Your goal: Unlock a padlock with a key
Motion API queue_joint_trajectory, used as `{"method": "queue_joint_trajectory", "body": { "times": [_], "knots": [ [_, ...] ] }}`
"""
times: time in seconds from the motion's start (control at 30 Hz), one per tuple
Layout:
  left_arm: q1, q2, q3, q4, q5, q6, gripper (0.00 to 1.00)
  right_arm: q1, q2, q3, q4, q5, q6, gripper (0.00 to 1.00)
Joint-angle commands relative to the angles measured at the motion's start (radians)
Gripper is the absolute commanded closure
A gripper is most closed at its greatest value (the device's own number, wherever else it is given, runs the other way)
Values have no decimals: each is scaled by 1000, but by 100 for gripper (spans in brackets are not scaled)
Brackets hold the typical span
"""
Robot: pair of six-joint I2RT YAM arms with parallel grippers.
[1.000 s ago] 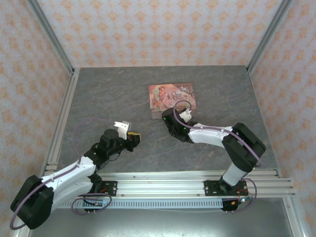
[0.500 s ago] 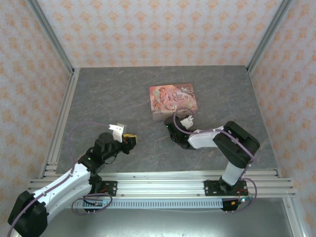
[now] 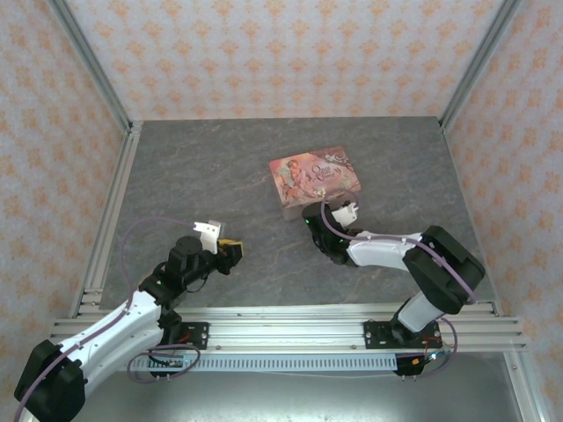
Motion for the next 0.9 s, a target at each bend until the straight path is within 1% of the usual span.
{"method": "queue_joint_trajectory", "body": {
  "times": [0.0, 0.13, 0.2, 0.27, 0.33, 0.4, 0.57, 0.7, 0.87],
  "knots": [
    [12, -14, -10, -9, -24, -1, 70, -13, 20, 10, -11, 36, 28, 100],
    [14, -22, -10, -14, -21, -1, 70, -33, 48, 10, -8, 4, 28, 100],
    [16, -25, -12, -15, -20, -1, 70, -59, 67, 9, 8, -48, 5, 100],
    [17, -28, -13, -15, -19, -1, 70, -85, 91, -11, 68, -106, -11, 100],
    [17, -29, -13, -15, -18, 0, 70, -98, 106, -41, 143, -138, -18, 100],
    [19, -31, -13, -15, -17, 0, 70, -99, 106, -63, 195, -145, -37, 100],
    [18, -34, -15, -16, -17, -3, 70, -100, 56, -81, 227, -130, -123, 100],
    [21, -34, -14, -17, -18, -4, 69, -118, -6, -95, 192, -103, -146, 100],
    [21, -34, -16, -15, -20, -6, 69, -150, -69, -99, 116, -102, -153, 100]
  ]
}}
